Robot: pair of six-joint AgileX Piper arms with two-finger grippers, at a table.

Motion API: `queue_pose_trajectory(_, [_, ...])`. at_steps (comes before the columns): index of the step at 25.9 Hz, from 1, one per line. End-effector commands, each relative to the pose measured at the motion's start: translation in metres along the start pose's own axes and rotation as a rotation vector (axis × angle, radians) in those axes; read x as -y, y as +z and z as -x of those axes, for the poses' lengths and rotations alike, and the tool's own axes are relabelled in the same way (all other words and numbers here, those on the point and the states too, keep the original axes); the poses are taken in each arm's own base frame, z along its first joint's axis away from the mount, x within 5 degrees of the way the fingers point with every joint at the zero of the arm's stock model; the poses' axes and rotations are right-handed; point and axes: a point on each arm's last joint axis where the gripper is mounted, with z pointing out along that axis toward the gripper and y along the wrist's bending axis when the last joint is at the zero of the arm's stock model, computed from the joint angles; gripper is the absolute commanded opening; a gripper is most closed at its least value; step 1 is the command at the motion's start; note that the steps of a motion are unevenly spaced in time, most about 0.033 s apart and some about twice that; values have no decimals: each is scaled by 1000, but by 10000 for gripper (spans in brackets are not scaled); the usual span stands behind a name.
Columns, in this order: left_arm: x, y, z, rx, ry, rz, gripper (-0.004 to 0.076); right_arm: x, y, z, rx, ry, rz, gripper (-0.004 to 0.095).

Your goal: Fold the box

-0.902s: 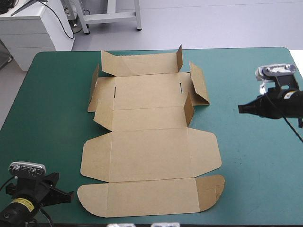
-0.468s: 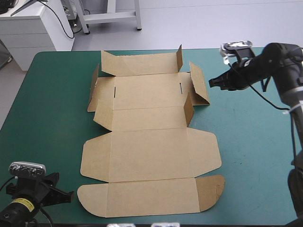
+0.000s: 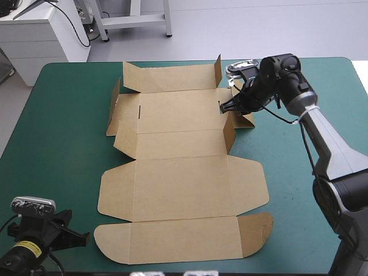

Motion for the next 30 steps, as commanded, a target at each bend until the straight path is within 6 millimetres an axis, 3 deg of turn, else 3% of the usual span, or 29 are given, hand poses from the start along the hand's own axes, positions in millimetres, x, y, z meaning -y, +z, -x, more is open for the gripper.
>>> queue_pose_trajectory(1, [-1,-4,12,76,-1,5,-8,-6,-17,6,69,10,30,396])
queue_pose_trajectory(4, [-1,-4,12,77,1,7,-8,-8,-8,7,51,26,70,440])
queue_pose_trajectory(14, [-1,-4,12,77,1,7,-8,-7,35,7,-59,47,109,439])
queue_pose_trajectory(22, [-1,-4,12,77,1,7,-8,-5,58,7,-90,60,117,345])
queue_pose_trajectory(24, [-1,-4,12,77,1,7,-8,-5,62,8,-85,63,120,293])
queue_pose_trajectory(28, [-1,-4,12,77,1,7,-8,-4,62,8,-86,44,118,-14])
queue_pose_trajectory(30, [-1,-4,12,77,1,7,-8,-4,62,8,-86,44,118,-11])
